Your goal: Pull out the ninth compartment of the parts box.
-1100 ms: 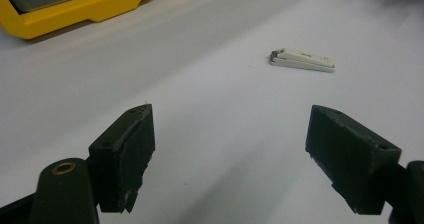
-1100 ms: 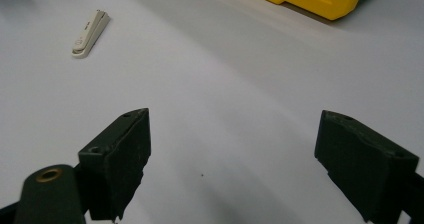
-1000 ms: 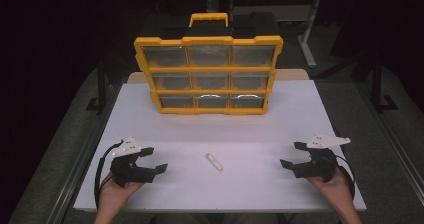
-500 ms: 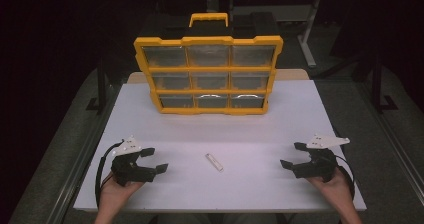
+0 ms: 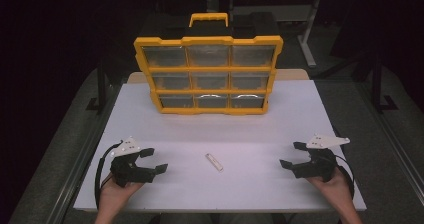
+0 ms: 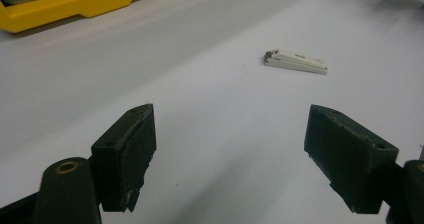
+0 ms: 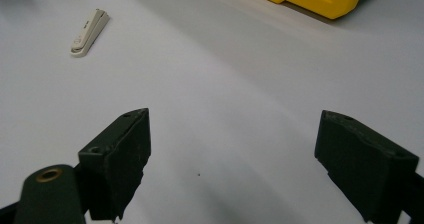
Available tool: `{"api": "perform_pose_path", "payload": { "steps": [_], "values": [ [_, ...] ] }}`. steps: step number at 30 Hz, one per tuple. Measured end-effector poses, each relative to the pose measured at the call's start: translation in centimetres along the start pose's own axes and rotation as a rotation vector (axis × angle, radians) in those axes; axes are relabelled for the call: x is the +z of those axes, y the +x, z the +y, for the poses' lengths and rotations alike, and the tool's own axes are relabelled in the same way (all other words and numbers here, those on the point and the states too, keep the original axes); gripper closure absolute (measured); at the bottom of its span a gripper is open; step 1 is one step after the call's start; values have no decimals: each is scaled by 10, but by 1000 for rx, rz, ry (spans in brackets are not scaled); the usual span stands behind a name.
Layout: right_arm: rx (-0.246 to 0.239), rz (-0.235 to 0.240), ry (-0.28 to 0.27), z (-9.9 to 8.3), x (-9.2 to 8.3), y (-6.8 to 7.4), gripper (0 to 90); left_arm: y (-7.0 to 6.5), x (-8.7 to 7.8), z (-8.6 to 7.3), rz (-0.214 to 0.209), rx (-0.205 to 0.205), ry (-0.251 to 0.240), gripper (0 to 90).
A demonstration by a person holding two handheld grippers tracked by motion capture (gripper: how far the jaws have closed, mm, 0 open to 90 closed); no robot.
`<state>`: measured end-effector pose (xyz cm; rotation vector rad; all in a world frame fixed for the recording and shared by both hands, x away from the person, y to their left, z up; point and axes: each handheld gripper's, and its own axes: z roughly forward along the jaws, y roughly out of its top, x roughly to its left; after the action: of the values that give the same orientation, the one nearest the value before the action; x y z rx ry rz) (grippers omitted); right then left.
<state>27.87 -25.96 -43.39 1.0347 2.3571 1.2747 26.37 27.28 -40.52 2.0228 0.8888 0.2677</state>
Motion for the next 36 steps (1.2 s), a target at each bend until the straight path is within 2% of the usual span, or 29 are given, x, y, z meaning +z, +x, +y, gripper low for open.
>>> {"api": "perform_pose_path", "payload": {
  "steps": [7, 15, 19, 21, 24, 27, 30, 36],
  "values": [
    [-28, -3, -3, 3, -3, 4, 139, -2, 0, 1, -36, -3, -20, 207],
    [-27, -1, -7, 4, -4, 6, 139, -2, -1, 5, -59, 6, -26, 210],
    [-30, -3, -6, 5, -5, 7, 139, -1, -1, 7, -76, -2, -29, 215],
    [-31, -5, -7, 6, -6, 7, 139, 0, 0, 11, -104, -2, -37, 218],
    [-33, -8, -12, 7, -7, 6, 139, 0, 0, 14, -110, 2, -43, 228],
    [-32, -11, -10, 7, -8, 4, 139, 3, 3, 19, -135, 3, -55, 229],
    [-29, -12, -10, 8, -8, 4, 139, 3, 7, 22, -169, -12, -65, 230],
    [-32, -8, -3, 7, -7, 4, 139, 2, 17, 29, -237, -3, -75, 231]
  ]
}}
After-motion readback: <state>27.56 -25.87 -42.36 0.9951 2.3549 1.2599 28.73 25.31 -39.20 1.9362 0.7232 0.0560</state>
